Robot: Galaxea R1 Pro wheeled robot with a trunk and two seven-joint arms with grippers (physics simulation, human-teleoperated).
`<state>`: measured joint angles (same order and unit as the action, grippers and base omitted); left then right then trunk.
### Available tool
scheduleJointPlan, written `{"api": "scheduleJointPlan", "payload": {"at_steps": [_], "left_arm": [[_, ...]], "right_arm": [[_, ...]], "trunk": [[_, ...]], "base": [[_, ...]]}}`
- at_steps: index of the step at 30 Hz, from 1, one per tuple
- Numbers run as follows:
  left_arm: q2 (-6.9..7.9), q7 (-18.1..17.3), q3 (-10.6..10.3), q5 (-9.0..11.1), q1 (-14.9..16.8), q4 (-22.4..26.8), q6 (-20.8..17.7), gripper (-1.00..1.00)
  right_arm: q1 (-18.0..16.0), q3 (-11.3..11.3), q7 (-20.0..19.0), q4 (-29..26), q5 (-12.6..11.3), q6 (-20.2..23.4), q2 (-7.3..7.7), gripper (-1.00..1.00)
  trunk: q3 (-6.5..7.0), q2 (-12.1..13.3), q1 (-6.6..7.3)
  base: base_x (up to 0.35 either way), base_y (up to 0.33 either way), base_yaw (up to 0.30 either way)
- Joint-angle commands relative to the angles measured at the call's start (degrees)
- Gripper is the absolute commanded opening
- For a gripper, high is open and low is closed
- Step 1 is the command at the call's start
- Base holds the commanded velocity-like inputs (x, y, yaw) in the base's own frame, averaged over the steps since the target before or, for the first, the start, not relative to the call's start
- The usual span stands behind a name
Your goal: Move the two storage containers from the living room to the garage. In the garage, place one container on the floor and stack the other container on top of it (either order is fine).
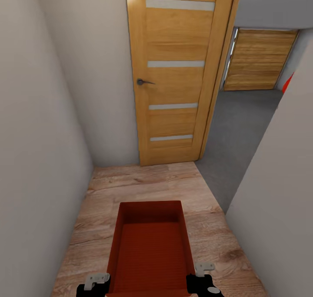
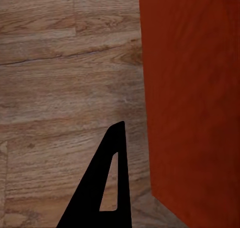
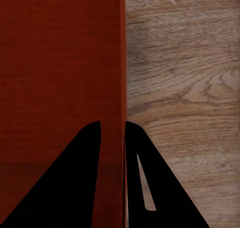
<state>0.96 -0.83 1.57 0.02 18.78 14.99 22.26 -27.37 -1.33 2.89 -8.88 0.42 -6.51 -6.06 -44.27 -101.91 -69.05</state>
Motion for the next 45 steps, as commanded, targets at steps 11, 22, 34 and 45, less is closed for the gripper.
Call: {"api": "scheduleJointPlan", "payload": {"at_steps": [11,22,34,45], "left_arm": [[0.01,0.0,0.4,0.2,0.0,-0.1,0.3,-1.0],[0.01,0.0,0.4,0.2,0.0,-0.1,0.3,-1.0],[0.01,0.0,0.4,0.2,0.0,-0.1,0.3,-1.0],[0.02,0.0,0.4,0.2,0.0,-0.1,0.3,-1.0]], "right_arm": [[-0.1,0.3,0.4,0.0,0.1,-0.2,0.0,-1.0],[-0.1,0.3,0.4,0.0,0.1,-0.2,0.0,-1.0],[-0.1,0.3,0.4,0.0,0.1,-0.2,0.0,-1.0],[-0.1,0.3,0.4,0.0,0.1,-0.2,0.0,-1.0]], "trunk": [[-0.04,0.0,0.0],[-0.04,0.0,0.0],[-0.04,0.0,0.0],[-0.04,0.0,0.0]], "base": [[0.154,0.098,-0.003],[0.099,0.08,0.0],[0.071,0.055,-0.088],[0.036,0.015,-0.169]]}}
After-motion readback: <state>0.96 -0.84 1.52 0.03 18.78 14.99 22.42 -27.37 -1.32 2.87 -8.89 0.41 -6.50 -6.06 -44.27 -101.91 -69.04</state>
